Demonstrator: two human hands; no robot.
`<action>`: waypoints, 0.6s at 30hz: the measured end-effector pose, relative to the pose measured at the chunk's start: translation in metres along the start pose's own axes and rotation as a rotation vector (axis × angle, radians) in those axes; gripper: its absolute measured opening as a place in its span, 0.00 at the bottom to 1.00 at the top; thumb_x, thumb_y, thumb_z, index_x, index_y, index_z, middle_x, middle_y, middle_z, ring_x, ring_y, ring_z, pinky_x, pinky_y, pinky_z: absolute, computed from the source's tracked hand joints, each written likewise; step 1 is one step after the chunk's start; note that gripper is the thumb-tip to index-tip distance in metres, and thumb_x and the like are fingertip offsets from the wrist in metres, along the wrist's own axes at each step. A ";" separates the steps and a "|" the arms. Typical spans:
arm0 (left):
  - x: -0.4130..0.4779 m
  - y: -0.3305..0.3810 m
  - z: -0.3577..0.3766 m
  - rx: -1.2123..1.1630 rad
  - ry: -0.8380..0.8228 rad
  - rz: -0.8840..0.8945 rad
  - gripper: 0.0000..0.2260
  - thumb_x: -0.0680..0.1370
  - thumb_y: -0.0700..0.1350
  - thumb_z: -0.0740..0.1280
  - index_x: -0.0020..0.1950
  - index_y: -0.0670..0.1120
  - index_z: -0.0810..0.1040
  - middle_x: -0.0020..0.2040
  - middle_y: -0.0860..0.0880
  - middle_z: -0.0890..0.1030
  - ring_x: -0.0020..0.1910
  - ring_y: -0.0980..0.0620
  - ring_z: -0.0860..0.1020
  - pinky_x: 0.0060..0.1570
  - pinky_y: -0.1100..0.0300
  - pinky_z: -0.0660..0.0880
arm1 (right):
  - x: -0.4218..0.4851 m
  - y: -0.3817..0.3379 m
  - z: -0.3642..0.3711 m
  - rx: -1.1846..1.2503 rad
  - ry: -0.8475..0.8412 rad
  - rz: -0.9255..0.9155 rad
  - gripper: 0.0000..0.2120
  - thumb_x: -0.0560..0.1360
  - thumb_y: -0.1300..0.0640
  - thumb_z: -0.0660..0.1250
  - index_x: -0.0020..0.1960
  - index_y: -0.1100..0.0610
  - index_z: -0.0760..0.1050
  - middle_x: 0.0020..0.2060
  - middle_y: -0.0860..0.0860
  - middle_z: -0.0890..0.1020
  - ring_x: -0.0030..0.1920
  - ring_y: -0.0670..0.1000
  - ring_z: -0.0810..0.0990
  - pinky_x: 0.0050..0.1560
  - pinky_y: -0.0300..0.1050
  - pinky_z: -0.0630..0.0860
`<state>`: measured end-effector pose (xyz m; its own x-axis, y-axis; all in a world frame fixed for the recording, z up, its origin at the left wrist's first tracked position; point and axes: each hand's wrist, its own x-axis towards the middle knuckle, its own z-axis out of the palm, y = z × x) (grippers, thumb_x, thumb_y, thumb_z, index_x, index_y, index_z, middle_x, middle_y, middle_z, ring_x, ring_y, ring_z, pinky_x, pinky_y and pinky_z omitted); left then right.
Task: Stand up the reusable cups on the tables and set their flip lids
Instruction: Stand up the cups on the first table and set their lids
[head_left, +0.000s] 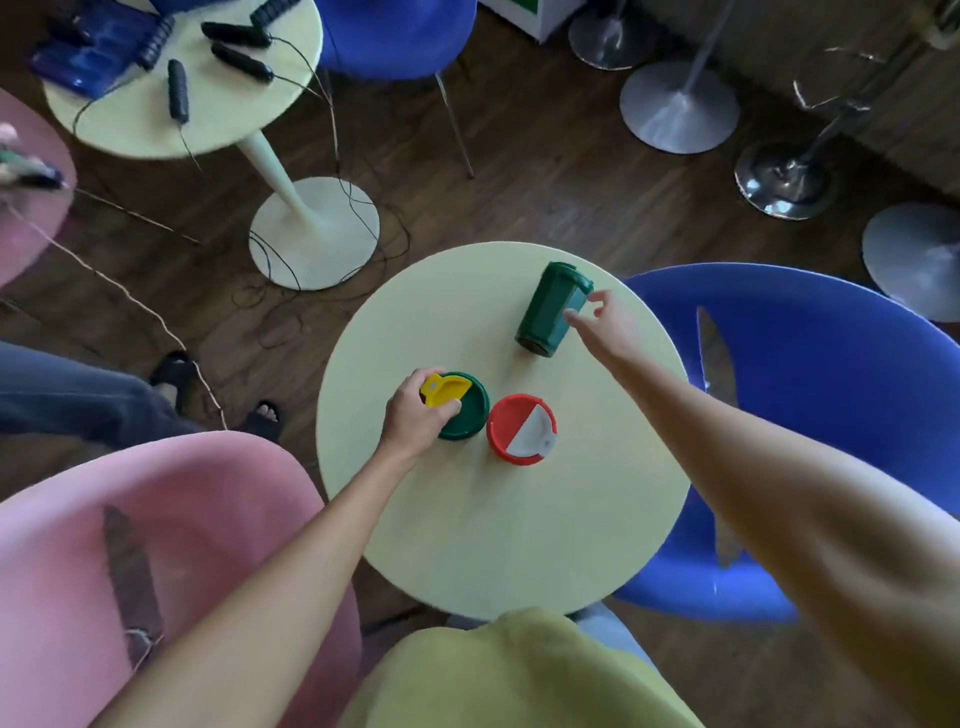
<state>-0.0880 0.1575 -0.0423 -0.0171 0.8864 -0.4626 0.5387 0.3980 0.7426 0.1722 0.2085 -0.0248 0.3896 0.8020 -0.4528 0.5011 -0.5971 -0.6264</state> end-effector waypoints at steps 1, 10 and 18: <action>0.000 0.001 0.000 -0.019 0.008 -0.024 0.22 0.66 0.47 0.73 0.60 0.49 0.79 0.54 0.48 0.81 0.53 0.46 0.79 0.52 0.57 0.75 | 0.014 -0.007 -0.005 -0.017 -0.007 -0.014 0.26 0.76 0.47 0.65 0.70 0.57 0.67 0.64 0.58 0.74 0.57 0.55 0.77 0.54 0.46 0.72; -0.001 0.002 0.005 -0.206 0.049 -0.164 0.23 0.62 0.46 0.72 0.57 0.53 0.81 0.51 0.48 0.84 0.50 0.49 0.81 0.53 0.57 0.77 | 0.103 -0.034 -0.001 -0.219 -0.210 0.096 0.39 0.63 0.33 0.70 0.64 0.57 0.67 0.58 0.56 0.75 0.56 0.57 0.75 0.59 0.55 0.75; -0.003 0.003 0.004 -0.239 0.042 -0.179 0.24 0.64 0.46 0.73 0.60 0.51 0.81 0.54 0.47 0.84 0.53 0.47 0.81 0.52 0.58 0.77 | 0.091 -0.028 0.000 -0.176 -0.157 -0.037 0.12 0.70 0.50 0.72 0.43 0.56 0.73 0.48 0.58 0.81 0.51 0.59 0.81 0.55 0.58 0.79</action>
<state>-0.0830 0.1552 -0.0405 -0.1314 0.8041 -0.5799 0.3107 0.5889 0.7461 0.1935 0.2979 -0.0485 0.2502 0.8080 -0.5334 0.6453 -0.5499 -0.5303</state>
